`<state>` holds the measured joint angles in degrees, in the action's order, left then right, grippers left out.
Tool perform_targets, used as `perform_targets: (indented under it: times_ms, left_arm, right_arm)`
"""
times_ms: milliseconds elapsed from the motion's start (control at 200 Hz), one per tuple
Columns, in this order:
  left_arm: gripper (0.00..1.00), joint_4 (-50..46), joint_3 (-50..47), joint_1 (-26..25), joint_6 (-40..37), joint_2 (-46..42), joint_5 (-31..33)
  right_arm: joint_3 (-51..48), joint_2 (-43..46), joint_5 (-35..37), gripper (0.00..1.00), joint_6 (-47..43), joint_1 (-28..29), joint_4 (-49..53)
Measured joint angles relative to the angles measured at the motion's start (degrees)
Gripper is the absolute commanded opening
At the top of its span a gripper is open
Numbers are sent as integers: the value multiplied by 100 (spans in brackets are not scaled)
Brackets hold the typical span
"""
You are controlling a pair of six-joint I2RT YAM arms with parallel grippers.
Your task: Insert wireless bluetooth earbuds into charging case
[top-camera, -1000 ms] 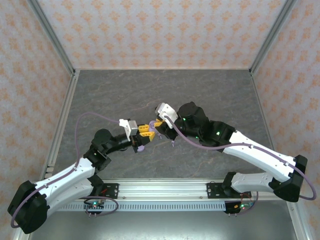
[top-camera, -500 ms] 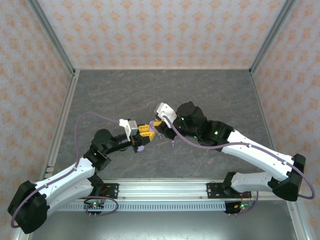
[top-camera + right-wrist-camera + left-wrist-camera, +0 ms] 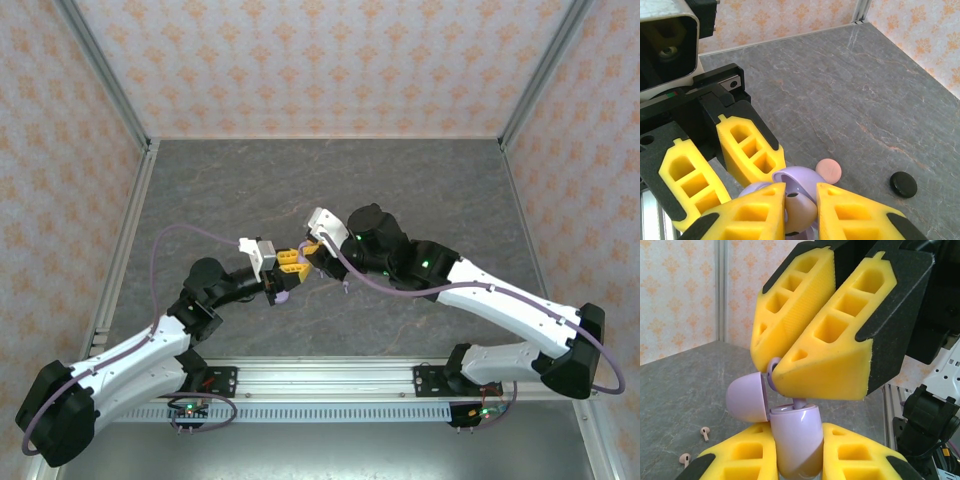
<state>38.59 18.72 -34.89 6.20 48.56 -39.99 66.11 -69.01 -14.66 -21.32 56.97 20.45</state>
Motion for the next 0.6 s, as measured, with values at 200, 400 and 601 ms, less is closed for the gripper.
perform_targets:
  times_ms: [200,400,601]
  left_arm:
    - [0,-15,0,0,0,-2,0]
    - [0,-7,0,0,0,-2,-2]
    - [0,42,0,-7,0,-4,-2]
  right_arm:
    - [0,-4,-44,21,4,0,0]
    - [33,-4,-155,28,28,0,17]
    - [142,-4,-293,39,116,0,76]
